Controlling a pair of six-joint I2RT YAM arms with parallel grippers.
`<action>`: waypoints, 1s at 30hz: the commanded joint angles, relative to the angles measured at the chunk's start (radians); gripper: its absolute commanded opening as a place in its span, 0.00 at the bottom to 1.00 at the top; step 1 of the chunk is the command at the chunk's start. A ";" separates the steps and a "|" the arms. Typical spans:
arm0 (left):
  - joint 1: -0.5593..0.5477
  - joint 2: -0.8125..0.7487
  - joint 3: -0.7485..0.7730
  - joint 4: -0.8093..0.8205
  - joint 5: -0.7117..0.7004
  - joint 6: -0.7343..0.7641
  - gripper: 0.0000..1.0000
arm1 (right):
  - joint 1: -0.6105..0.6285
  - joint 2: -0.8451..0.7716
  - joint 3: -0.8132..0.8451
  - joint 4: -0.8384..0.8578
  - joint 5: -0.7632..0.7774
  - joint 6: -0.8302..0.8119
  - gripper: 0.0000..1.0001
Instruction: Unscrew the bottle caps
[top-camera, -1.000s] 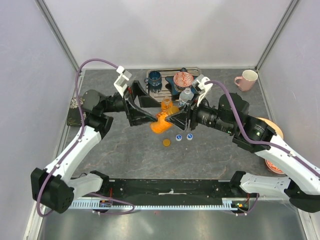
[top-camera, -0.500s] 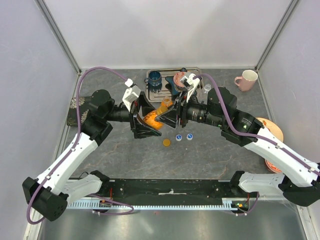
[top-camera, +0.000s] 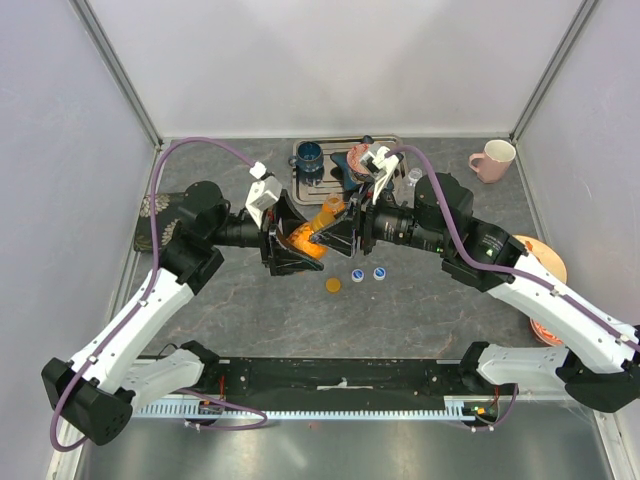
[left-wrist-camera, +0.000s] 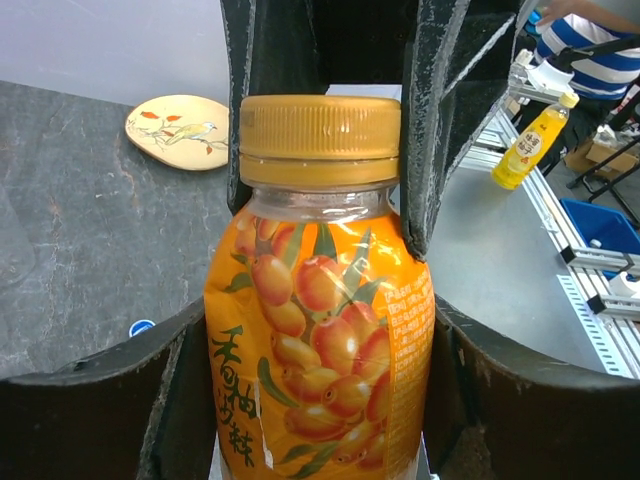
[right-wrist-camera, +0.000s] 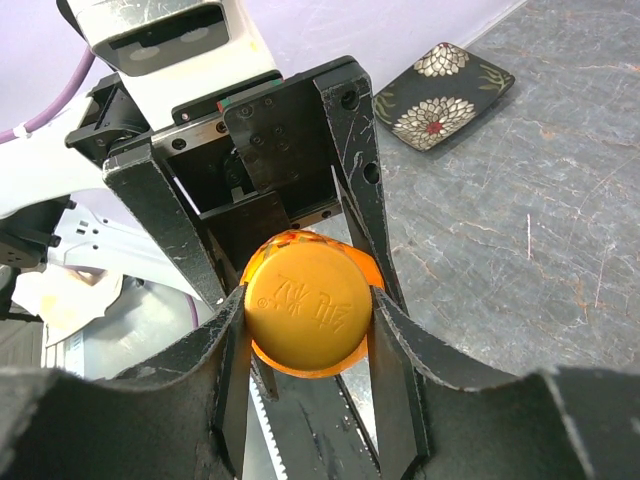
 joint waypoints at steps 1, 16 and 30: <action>-0.011 -0.007 0.010 -0.011 -0.013 0.049 0.41 | 0.003 0.000 0.052 0.069 -0.012 0.018 0.00; -0.151 -0.067 -0.042 -0.059 -0.593 0.196 0.24 | 0.003 -0.003 0.138 0.027 0.351 0.056 0.94; -0.349 -0.159 -0.153 0.079 -1.205 0.325 0.21 | 0.004 0.088 0.156 -0.033 0.437 0.182 0.83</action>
